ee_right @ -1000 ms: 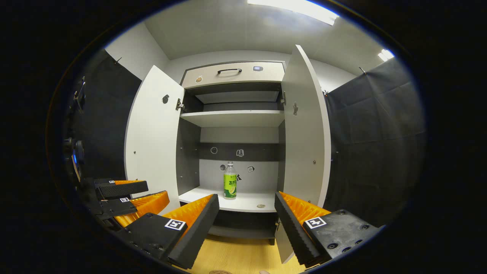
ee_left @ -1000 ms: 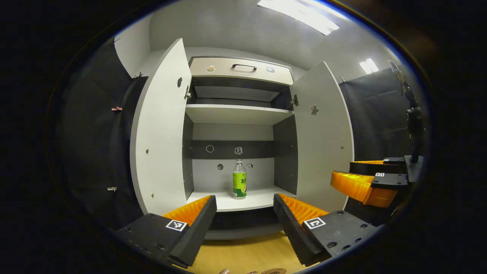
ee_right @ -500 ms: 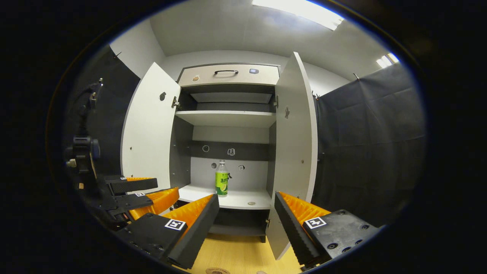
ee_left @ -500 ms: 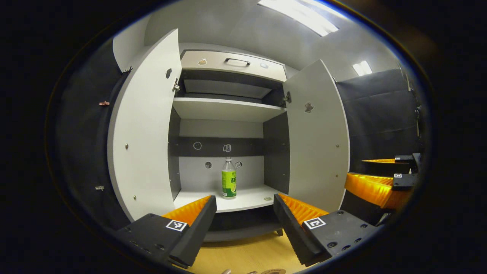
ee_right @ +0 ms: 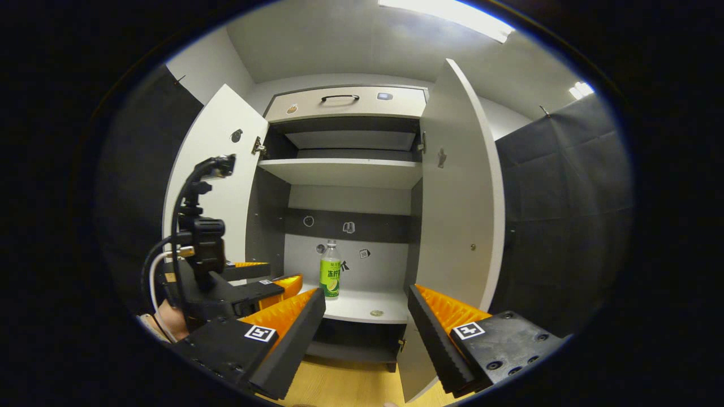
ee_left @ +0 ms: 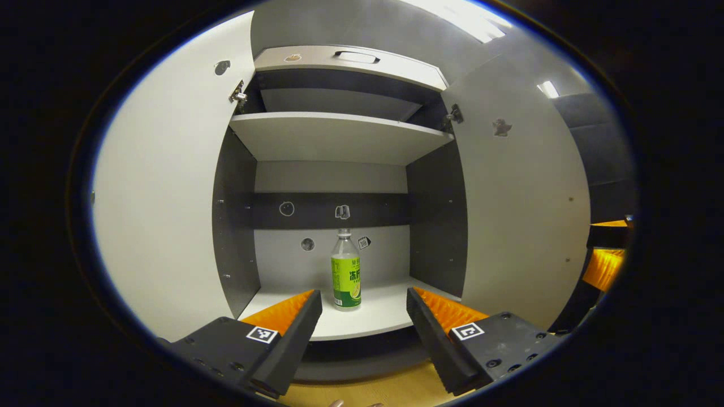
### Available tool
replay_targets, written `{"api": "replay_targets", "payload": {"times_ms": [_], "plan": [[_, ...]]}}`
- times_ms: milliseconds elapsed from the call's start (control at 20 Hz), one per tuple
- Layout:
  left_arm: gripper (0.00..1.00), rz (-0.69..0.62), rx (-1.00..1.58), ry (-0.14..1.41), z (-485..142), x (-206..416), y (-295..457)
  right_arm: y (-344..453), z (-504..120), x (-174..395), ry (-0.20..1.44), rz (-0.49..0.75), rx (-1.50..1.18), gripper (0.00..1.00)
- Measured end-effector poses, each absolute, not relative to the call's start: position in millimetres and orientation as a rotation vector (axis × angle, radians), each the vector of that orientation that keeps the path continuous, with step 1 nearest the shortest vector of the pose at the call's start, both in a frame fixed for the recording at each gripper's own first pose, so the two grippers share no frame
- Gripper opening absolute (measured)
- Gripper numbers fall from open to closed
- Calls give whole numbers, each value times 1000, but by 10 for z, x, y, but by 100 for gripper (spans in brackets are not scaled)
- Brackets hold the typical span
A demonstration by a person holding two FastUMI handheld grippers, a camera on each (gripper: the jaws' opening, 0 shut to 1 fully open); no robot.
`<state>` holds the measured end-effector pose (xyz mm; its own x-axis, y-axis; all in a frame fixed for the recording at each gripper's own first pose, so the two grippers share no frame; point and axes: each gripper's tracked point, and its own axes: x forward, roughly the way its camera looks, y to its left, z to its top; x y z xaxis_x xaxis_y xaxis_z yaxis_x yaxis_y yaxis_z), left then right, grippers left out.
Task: Grasp the bottle in the cabinet with the left hand and place it on the coaster, then close the right door with the right hand and the left door with the left hand.
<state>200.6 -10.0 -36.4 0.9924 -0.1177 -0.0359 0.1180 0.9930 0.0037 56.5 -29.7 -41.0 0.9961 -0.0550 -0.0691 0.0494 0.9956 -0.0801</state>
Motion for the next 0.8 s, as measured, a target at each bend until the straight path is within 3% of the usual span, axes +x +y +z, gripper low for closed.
{"api": "replay_targets", "payload": {"times_ms": [350, 800], "plan": [[99, -92, 90, 37, -592, 2931, -115, -208, -670, 1031, 92, 89, -110, 98], [95, -79, 71, 51, -841, 3737, -80, -227, -788, 1398, 82, 147, -117, 98]]}}
